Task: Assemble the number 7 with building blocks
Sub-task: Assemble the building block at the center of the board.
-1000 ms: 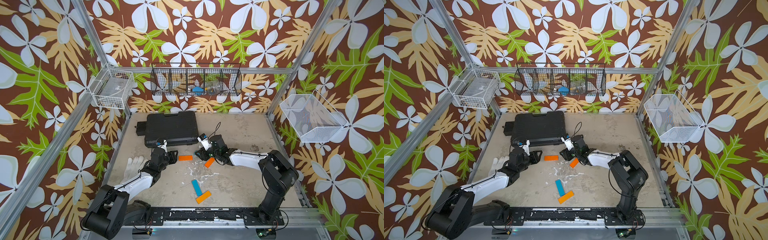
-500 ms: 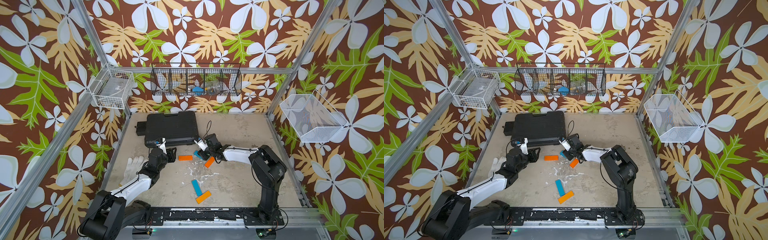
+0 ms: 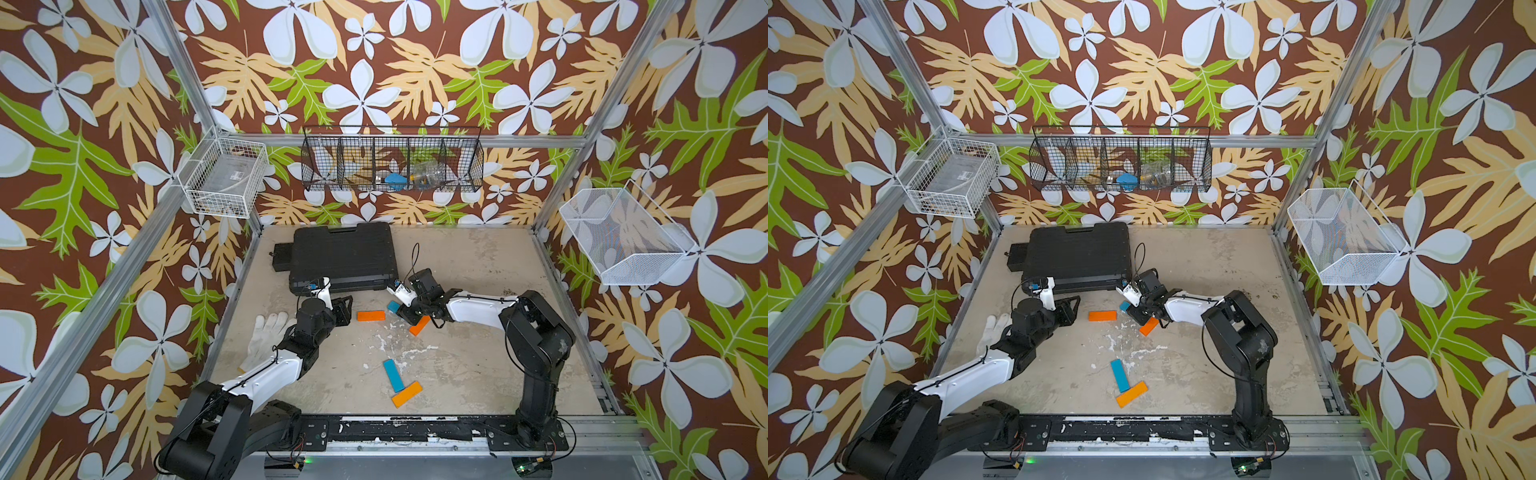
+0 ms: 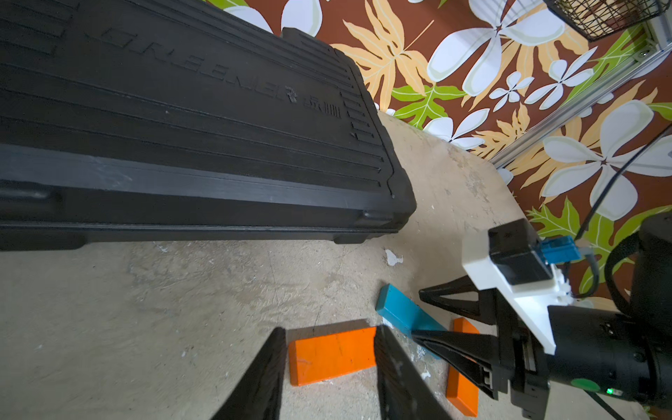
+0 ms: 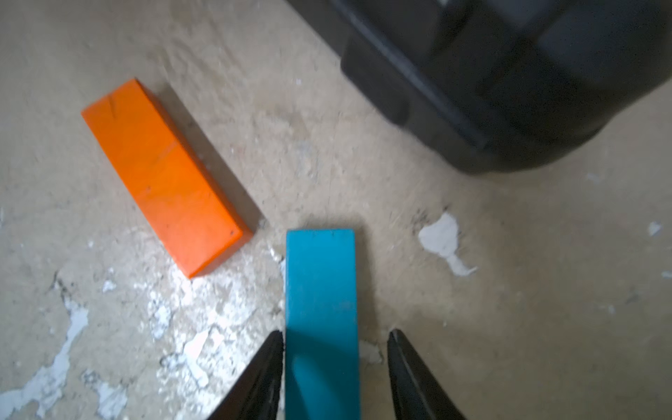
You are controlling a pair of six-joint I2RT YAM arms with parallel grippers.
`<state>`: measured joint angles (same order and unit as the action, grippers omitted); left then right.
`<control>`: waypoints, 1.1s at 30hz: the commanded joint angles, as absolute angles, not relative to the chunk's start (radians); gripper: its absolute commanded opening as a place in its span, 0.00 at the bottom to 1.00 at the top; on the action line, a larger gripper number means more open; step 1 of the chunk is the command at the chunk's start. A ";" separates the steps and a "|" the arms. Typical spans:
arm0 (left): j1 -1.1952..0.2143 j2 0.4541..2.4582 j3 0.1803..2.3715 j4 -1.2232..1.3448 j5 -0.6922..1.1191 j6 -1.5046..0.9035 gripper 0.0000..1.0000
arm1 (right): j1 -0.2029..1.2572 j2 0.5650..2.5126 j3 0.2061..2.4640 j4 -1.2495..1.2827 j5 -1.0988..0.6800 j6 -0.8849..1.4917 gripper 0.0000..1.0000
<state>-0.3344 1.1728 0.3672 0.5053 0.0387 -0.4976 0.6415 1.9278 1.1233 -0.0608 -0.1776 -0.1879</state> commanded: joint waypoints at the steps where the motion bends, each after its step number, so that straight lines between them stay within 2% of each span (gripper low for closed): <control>1: -0.331 1.178 0.371 0.531 0.048 -0.510 0.43 | 0.641 1.917 1.120 -0.130 -0.210 -0.210 0.49; 5: -0.331 1.187 0.370 0.530 0.038 -0.514 0.43 | 0.641 1.982 1.181 -0.225 -0.243 -0.234 0.48; 7: -0.330 1.195 0.373 0.531 0.043 -0.519 0.43 | 0.641 2.020 1.228 -0.281 -0.243 -0.243 0.43; 9: -0.328 1.204 0.376 0.531 0.049 -0.520 0.42 | 0.641 2.039 1.256 -0.316 -0.235 -0.253 0.23; 10: -0.327 1.205 0.377 0.531 0.051 -0.522 0.42 | 0.640 2.039 1.261 -0.326 -0.228 -0.258 0.16; 11: -0.327 1.206 0.377 0.531 0.051 -0.522 0.42 | 0.641 2.034 1.263 -0.337 -0.226 -0.266 0.14; 15: -0.323 1.197 0.373 0.531 0.051 -0.524 0.42 | 0.644 1.984 1.259 -0.384 -0.218 -0.292 0.15; 21: -0.322 1.195 0.371 0.532 0.052 -0.527 0.43 | 0.646 1.910 1.233 -0.430 -0.192 -0.348 0.24; 23: -0.322 1.197 0.370 0.531 0.049 -0.530 0.43 | 0.647 1.909 1.230 -0.426 -0.204 -0.366 0.26; 27: -0.321 1.191 0.370 0.525 0.037 -0.527 0.43 | 0.647 1.933 1.231 -0.428 -0.212 -0.396 0.25; 33: -0.321 1.161 0.356 0.523 0.016 -0.523 0.43 | 0.650 1.963 1.238 -0.395 -0.230 -0.444 0.34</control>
<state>-0.3218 1.1713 0.3599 0.5114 0.0334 -0.5247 0.6468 1.9553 1.2430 -0.3809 -0.2348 -0.4004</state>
